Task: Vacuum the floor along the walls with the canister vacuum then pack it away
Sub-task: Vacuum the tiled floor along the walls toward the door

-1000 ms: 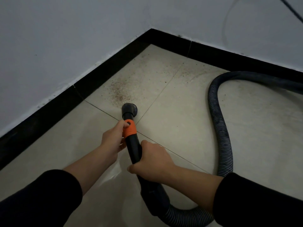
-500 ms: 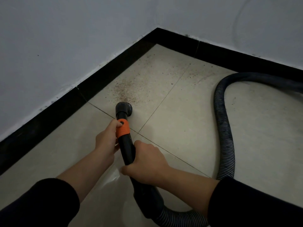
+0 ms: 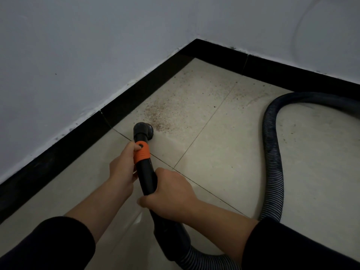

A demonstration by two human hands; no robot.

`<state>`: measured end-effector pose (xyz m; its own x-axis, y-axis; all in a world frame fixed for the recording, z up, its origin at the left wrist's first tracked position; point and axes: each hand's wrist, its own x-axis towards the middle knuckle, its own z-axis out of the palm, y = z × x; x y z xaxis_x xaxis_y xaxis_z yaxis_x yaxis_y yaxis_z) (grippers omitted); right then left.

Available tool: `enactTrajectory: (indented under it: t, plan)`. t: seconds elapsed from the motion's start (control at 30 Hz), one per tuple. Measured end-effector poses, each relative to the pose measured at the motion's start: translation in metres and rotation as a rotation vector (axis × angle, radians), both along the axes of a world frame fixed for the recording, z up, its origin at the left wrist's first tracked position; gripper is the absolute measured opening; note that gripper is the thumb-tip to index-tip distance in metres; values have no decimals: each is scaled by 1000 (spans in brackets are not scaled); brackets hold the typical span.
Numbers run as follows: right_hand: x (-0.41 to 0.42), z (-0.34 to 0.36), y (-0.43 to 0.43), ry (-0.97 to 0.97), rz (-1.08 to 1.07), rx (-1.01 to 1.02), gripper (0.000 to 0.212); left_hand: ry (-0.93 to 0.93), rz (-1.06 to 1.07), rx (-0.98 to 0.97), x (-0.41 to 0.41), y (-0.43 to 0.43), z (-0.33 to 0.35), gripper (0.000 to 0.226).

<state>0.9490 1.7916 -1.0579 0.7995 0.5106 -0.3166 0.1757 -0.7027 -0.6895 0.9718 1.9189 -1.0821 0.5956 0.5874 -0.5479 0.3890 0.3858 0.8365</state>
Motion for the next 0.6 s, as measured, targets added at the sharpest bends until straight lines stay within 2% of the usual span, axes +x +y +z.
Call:
enactTrajectory:
  t: [0.47, 0.6]
  plan:
    - [25, -4, 33, -18, 14, 38, 34, -18, -14, -3, 22, 38, -3, 11]
    - [31, -5, 42, -25, 25, 49, 32, -25, -3, -5, 27, 48, -6, 20]
